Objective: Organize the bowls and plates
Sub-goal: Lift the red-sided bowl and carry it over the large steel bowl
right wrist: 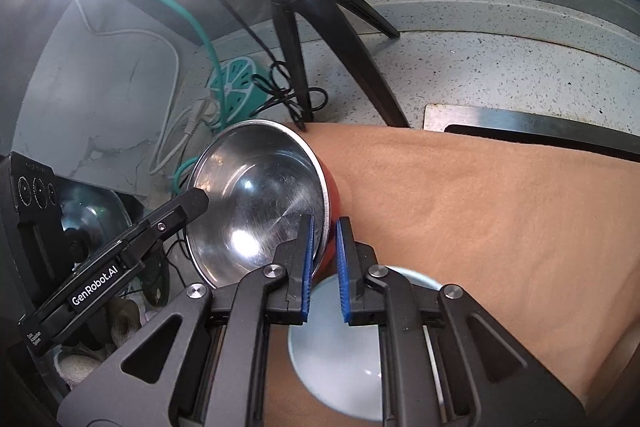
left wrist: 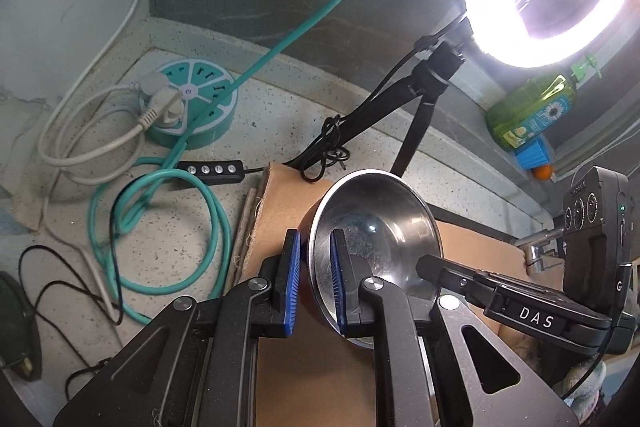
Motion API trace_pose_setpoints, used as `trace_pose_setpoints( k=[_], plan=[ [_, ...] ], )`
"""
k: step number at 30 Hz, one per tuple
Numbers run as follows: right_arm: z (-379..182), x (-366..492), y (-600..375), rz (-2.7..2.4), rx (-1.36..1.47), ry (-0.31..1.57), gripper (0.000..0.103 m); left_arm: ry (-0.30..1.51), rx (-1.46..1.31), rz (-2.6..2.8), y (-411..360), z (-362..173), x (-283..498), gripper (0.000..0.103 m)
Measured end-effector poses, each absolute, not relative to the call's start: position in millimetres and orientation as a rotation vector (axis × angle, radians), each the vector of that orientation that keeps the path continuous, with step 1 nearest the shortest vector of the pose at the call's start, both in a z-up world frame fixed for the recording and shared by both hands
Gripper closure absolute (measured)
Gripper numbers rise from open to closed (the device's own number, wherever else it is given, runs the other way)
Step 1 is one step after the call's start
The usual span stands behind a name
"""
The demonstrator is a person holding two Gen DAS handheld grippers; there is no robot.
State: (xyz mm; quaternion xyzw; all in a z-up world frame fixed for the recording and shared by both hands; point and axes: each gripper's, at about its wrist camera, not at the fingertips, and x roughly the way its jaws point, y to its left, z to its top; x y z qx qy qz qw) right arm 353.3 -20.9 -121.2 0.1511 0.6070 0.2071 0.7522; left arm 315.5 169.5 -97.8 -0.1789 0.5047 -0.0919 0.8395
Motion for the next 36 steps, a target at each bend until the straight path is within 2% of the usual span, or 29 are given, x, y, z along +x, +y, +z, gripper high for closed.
trace_pose_setpoints(
  k=[21,36],
  plan=[
    [-35.9,269.1,-40.9,0.566,0.339,1.229,0.092,0.929,-0.357,-0.207,160.6,-29.1,230.2,0.09],
    [4.1,225.7,-105.5,0.582,0.338,1.177,0.092,0.878,-0.319,-0.256,101.7,6.5,183.3,0.09]
  ],
)
